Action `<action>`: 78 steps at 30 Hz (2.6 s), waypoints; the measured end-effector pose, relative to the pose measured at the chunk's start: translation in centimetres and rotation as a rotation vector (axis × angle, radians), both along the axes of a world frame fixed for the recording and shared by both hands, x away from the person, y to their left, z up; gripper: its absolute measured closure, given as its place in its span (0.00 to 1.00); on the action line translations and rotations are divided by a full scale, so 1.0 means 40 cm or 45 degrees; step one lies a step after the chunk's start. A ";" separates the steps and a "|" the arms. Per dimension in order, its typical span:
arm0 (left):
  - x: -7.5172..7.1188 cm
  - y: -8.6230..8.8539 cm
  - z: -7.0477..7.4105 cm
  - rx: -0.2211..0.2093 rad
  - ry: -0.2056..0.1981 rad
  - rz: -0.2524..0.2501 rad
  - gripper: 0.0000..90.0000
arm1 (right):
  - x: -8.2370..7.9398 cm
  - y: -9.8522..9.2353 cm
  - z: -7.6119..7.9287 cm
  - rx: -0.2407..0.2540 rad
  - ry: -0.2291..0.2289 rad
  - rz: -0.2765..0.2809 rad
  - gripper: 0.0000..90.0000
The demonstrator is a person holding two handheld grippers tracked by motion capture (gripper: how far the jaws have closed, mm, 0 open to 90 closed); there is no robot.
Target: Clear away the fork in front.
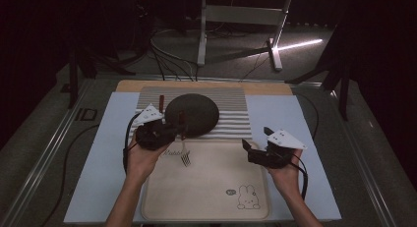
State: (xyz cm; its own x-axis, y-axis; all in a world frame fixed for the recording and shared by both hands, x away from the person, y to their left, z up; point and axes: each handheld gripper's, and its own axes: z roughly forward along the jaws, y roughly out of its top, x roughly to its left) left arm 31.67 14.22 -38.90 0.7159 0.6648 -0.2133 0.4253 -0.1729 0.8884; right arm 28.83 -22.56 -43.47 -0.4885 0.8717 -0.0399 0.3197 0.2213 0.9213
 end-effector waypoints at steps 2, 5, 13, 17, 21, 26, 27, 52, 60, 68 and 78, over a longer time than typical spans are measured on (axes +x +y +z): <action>-0.008 0.021 0.000 0.018 0.010 0.001 0.89 | -0.008 -0.022 -0.006 0.000 -0.003 -0.019 0.15; -0.013 0.034 0.000 0.022 0.017 0.002 0.89 | -0.014 -0.036 -0.011 -0.002 -0.003 -0.037 0.15; -0.036 0.081 -0.006 0.039 0.059 -0.004 0.89 | -0.032 -0.077 -0.036 -0.007 0.011 -0.085 0.15; -0.048 0.102 -0.010 0.043 0.083 -0.001 0.89 | -0.033 -0.089 -0.041 -0.007 0.012 -0.098 0.15; -0.056 0.114 -0.016 0.046 0.103 0.007 0.89 | -0.033 -0.094 -0.042 -0.002 0.018 -0.109 0.15; -0.067 0.124 -0.028 0.050 0.134 0.007 0.89 | -0.033 -0.096 -0.042 -0.005 0.012 -0.111 0.15; -0.070 0.129 -0.040 0.060 0.191 -0.022 0.89 | -0.033 -0.096 -0.042 -0.007 0.011 -0.114 0.15; -0.055 0.157 -0.216 0.100 0.397 0.032 0.81 | -0.035 -0.092 -0.052 -0.029 0.019 -0.109 0.16; -0.073 0.170 -0.242 0.134 0.447 0.035 0.79 | -0.033 -0.098 -0.056 -0.026 0.027 -0.118 0.16; -0.067 0.188 -0.255 0.180 0.460 0.060 0.76 | -0.033 -0.096 -0.058 -0.027 0.029 -0.113 0.16; -0.066 0.199 -0.252 0.190 0.411 0.171 0.69 | -0.035 -0.102 -0.059 -0.019 0.031 -0.123 0.16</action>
State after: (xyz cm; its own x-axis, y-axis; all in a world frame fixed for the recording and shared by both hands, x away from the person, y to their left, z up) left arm 29.04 22.17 -48.99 0.5319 0.7891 -0.3073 0.7067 -0.2137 0.6744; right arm 27.42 -26.62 -45.82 -0.4031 0.9142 -0.0421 0.3626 0.2018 0.9098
